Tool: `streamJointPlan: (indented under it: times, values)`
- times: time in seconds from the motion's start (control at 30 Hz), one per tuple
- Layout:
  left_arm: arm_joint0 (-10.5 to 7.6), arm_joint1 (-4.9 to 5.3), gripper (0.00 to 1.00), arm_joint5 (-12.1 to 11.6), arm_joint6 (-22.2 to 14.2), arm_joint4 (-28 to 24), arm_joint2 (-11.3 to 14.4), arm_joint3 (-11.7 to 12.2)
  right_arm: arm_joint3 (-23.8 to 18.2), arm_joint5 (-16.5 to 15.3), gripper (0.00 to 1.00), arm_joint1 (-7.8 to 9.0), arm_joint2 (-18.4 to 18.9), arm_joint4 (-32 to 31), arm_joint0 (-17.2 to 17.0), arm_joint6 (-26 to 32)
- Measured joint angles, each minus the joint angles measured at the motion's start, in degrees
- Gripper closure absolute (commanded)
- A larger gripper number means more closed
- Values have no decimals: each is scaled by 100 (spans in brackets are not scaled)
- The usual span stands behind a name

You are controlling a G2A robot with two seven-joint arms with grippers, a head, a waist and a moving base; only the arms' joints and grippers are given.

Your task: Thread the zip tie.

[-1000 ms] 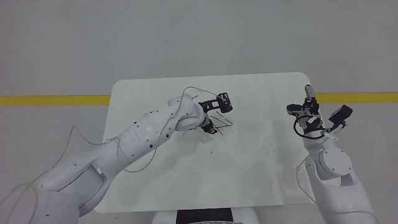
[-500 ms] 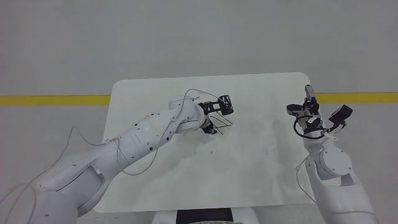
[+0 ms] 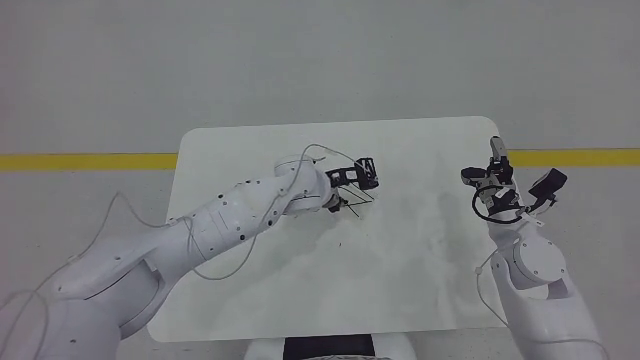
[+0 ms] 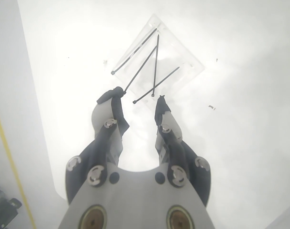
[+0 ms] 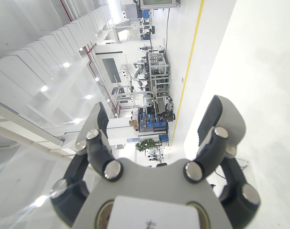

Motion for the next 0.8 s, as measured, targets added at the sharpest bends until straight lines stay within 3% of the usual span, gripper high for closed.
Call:
streamJointPlan:
  times: [0.27, 0.8]
  values:
    - [-394, -69, 66, 0, 217, -90, 575, 116, 0, 0, 0, 0, 0, 0, 0, 0]
    - [-259, -227, 69, 0, 79, 164, 577, 276, 0, 0, 0, 0, 0, 0, 0, 0]
